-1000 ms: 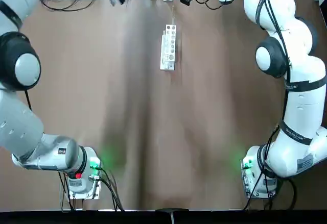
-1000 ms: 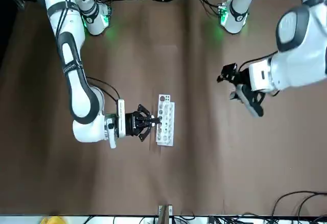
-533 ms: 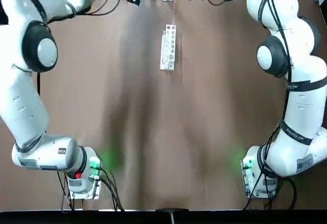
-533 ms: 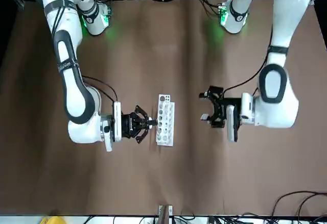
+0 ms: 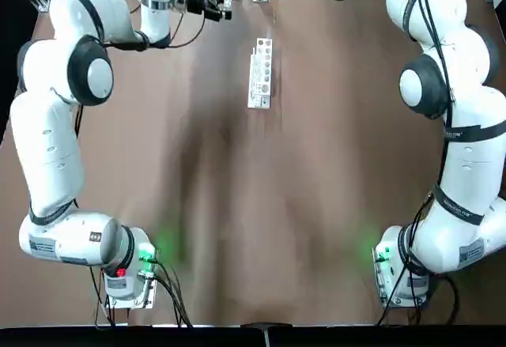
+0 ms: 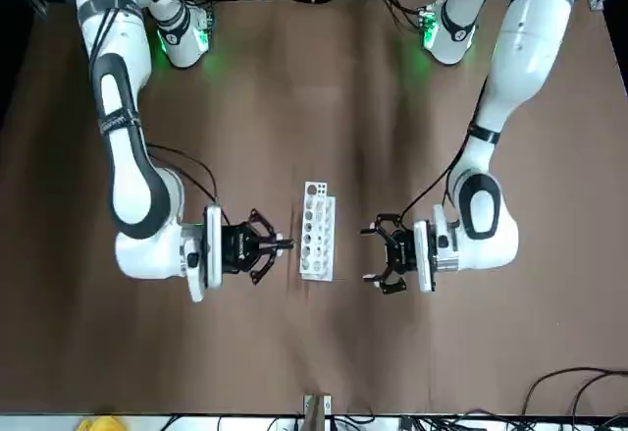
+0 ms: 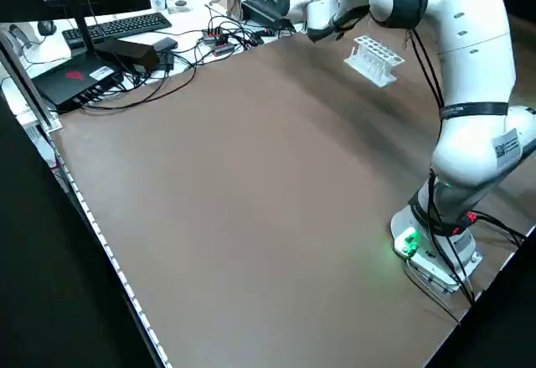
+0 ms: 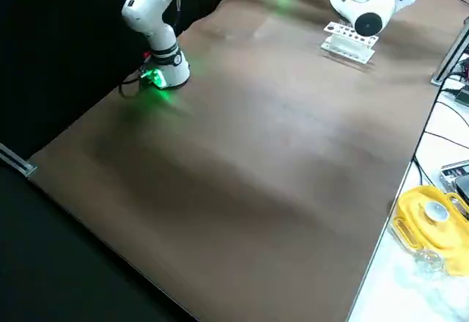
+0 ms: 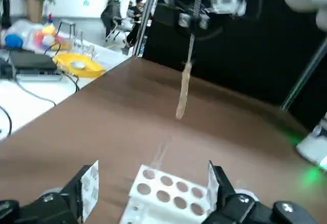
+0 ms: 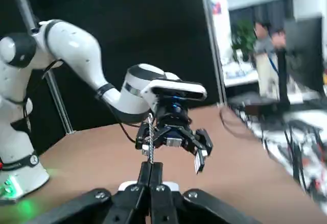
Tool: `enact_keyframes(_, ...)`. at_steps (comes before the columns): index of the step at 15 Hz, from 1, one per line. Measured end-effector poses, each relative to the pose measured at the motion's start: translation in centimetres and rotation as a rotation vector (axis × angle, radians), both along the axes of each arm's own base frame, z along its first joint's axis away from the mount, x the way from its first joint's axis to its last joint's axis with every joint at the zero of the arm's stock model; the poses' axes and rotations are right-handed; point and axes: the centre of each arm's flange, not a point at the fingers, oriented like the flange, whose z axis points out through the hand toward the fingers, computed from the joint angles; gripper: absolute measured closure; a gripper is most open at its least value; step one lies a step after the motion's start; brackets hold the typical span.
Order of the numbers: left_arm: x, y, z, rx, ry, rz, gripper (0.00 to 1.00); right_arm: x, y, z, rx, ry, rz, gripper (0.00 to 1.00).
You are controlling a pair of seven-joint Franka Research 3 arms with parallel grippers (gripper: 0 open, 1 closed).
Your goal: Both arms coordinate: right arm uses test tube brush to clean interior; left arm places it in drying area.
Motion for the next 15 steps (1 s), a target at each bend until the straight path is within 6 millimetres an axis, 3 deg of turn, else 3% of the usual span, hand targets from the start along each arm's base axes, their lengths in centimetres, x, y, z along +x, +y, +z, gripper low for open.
enact_keyframes(6, 0.4, -1.1, -5.2, -0.093, -0.198, 0.017, 0.00, 0.8, -4.5, -1.2, -0.245, 0.198, -0.031, 0.98)
enact_keyframes(11, 0.4, -4.4, -7.1, -0.173, -0.231, 0.050, 0.00, 1.8, -10.1, -3.3, -0.433, 0.269, -0.077, 0.98)
enact_keyframes(15, 0.1, -7.4, -9.5, -0.212, -0.234, 0.084, 0.01, 1.7, -10.7, -4.5, -0.517, 0.317, -0.113, 0.98)
